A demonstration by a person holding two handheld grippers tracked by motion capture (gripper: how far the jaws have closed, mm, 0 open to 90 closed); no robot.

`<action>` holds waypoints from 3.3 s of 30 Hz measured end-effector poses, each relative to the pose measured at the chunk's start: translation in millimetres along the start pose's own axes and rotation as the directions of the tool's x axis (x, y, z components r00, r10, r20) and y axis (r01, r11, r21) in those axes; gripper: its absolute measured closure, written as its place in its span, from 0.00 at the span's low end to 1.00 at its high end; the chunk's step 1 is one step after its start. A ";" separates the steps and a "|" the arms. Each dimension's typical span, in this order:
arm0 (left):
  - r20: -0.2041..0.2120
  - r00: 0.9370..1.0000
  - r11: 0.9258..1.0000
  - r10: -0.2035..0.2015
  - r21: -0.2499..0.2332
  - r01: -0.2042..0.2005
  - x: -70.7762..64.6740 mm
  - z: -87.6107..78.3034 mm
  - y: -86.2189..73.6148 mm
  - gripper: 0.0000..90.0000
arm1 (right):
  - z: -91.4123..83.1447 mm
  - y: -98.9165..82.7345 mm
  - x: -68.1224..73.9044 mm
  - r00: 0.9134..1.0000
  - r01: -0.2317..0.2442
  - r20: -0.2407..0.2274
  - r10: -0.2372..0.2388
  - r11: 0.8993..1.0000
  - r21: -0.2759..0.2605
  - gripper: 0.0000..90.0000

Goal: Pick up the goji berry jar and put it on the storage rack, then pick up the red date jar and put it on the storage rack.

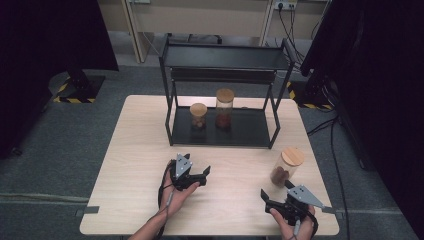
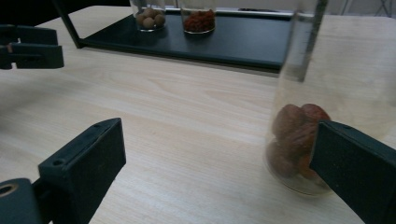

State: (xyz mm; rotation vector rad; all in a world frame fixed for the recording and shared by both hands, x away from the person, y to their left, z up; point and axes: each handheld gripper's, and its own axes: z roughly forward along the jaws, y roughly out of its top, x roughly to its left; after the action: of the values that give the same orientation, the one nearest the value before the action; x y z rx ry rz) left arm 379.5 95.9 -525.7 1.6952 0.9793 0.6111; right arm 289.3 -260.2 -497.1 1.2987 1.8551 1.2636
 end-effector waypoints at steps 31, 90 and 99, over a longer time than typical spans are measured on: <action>0.003 1.000 1.000 -0.003 0.000 0.003 0.1 0.4 0.1 0.09 | -13.1 24.7 -31.6 0.993 -0.019 0.114 0.031 0.994 -0.104 0.04; 0.002 1.000 1.000 0.006 -0.007 -0.006 -0.9 -0.3 -0.2 0.10 | 19.5 68.4 -32.5 0.992 0.083 0.107 -0.067 0.985 -0.150 0.28; 0.002 1.000 1.000 0.007 -0.007 -0.007 -1.1 -0.2 -0.2 0.10 | 25.0 79.1 -26.3 0.996 0.075 0.069 -0.064 0.984 -0.164 0.28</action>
State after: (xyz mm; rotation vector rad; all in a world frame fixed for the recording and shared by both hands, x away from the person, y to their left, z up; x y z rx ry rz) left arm 378.7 95.1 -525.8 1.6930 0.9693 0.6168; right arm 352.6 -267.2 -437.8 1.1622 1.6971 1.2955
